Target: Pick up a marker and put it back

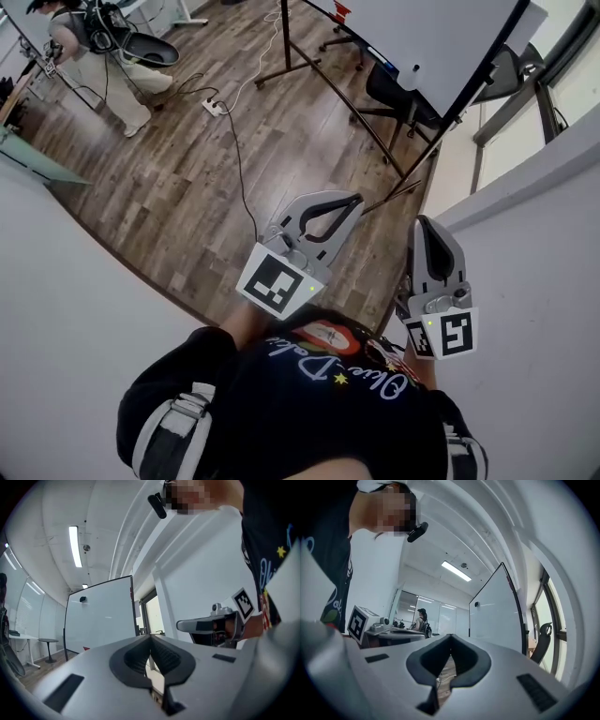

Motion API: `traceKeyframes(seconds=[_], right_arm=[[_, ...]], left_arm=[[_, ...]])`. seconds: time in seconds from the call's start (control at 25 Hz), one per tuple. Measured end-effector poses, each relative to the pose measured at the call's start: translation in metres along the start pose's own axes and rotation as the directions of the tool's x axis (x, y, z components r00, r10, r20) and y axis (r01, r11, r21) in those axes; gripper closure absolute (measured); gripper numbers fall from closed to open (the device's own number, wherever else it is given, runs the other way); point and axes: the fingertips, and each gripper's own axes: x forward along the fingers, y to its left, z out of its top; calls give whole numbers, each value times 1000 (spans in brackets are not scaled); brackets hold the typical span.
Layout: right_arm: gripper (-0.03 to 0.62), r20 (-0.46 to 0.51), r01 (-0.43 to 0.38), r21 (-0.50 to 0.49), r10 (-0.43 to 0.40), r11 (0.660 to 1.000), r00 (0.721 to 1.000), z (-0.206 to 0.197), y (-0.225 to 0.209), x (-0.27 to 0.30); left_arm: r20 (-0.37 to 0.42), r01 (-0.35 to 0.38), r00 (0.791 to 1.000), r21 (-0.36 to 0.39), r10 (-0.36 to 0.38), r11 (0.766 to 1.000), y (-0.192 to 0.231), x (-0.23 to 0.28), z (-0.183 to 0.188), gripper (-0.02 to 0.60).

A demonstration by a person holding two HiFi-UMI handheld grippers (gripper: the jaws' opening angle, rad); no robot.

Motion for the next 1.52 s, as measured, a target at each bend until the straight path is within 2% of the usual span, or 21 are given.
traceKeyframes(seconds=[0.28, 0.48, 1.0, 1.16, 1.52], right_arm=[[594, -14, -38, -21, 38, 999, 999, -3, 10, 25], [594, -37, -43, -14, 42, 999, 998, -11, 19, 43], [594, -51, -55, -22, 54, 998, 997, -21, 44, 93], [594, -53, -59, -25, 57, 998, 997, -21, 53, 101], [594, -66, -33, -38, 31, 999, 997, -28, 39, 113]], left_arm=[[-7, -26, 1000, 12, 27, 1000, 26, -6, -8, 578], [-8, -48, 999, -16, 48, 999, 48, -13, -15, 578], [-23, -73, 997, -12, 73, 997, 99, -38, -31, 578], [-23, -80, 997, -43, 79, 996, 111, -45, -35, 578], [-1, -82, 997, -44, 82, 996, 123, -39, -36, 578]])
